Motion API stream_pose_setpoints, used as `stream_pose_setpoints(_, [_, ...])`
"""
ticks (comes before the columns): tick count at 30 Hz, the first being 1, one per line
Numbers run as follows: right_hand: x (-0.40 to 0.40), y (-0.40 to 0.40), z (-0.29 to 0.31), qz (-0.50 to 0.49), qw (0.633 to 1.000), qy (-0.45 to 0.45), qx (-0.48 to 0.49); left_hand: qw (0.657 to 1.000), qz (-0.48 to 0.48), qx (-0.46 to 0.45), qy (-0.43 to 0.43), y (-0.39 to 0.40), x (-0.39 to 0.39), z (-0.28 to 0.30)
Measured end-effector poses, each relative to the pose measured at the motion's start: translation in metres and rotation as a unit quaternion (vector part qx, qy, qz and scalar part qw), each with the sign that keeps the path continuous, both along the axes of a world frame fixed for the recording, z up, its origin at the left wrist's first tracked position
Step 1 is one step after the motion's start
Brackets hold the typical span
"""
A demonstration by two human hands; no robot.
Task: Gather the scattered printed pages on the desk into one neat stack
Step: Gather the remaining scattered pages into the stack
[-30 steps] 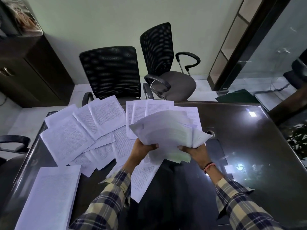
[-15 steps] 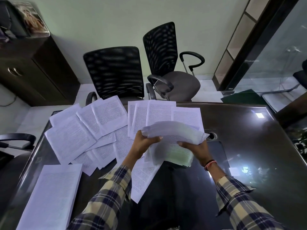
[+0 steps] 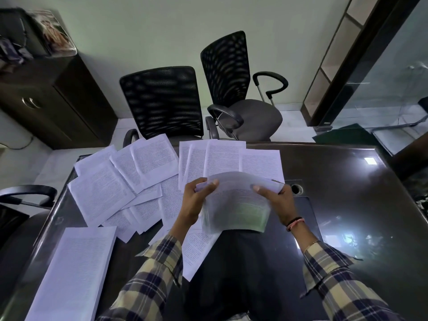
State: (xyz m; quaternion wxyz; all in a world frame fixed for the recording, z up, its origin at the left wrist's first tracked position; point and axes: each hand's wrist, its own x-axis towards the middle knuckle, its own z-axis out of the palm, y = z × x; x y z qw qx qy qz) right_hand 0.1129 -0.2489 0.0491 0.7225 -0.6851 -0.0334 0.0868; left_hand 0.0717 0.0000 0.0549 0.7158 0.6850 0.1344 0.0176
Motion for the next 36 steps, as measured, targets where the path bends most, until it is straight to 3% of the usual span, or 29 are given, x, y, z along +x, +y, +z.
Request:
stream_pose_setpoints(3, [0.005,0.003,0.006,-0.033,0.998,-0.045,-0.003,0.999,0.028,0.002,-0.019,-0.012,0.006,0.013])
stream_pose_setpoints(14, [0.001,-0.006,0.002,-0.012,0.998,-0.039,-0.048,0.991,0.086,0.107,-0.004,-0.011,0.002,0.003])
stream_pose_setpoints(18, [-0.003,-0.011,-0.006,0.043,0.996,-0.011,-0.075,0.978,0.035,0.207,-0.012,-0.011,-0.003,0.014])
stream_pose_setpoints(20, [0.000,-0.009,-0.014,0.061,0.991,-0.014,-0.115,0.929,-0.062,0.364,-0.012,-0.010,0.004,0.025])
stream_pose_setpoints(22, [0.002,-0.004,-0.015,0.073,0.987,-0.022,-0.138,0.829,-0.170,0.533,0.002,-0.015,0.011,0.036])
stream_pose_setpoints(23, [0.001,0.001,-0.013,0.080,0.986,-0.039,-0.138,0.790,-0.205,0.578,0.002,-0.020,0.015,0.038])
stream_pose_setpoints(24, [0.000,0.005,-0.010,0.089,0.985,-0.054,-0.137,0.774,-0.225,0.592,-0.004,-0.025,0.019,0.039])
stream_pose_setpoints(27, [0.001,0.004,-0.006,0.133,0.978,-0.060,-0.152,0.800,-0.225,0.556,-0.008,-0.028,0.026,0.032])
stream_pose_setpoints(29, [0.009,-0.016,-0.011,0.150,0.973,-0.035,-0.172,0.850,-0.187,0.493,-0.004,-0.011,0.028,0.026])
stream_pose_setpoints(32, [0.017,-0.065,-0.030,0.157,0.965,-0.020,-0.211,0.950,-0.097,0.295,0.003,0.021,0.023,0.016])
stream_pose_setpoints(36, [0.013,-0.089,-0.032,0.083,0.987,0.041,-0.135,0.994,-0.017,0.099,0.040,0.031,0.007,0.001])
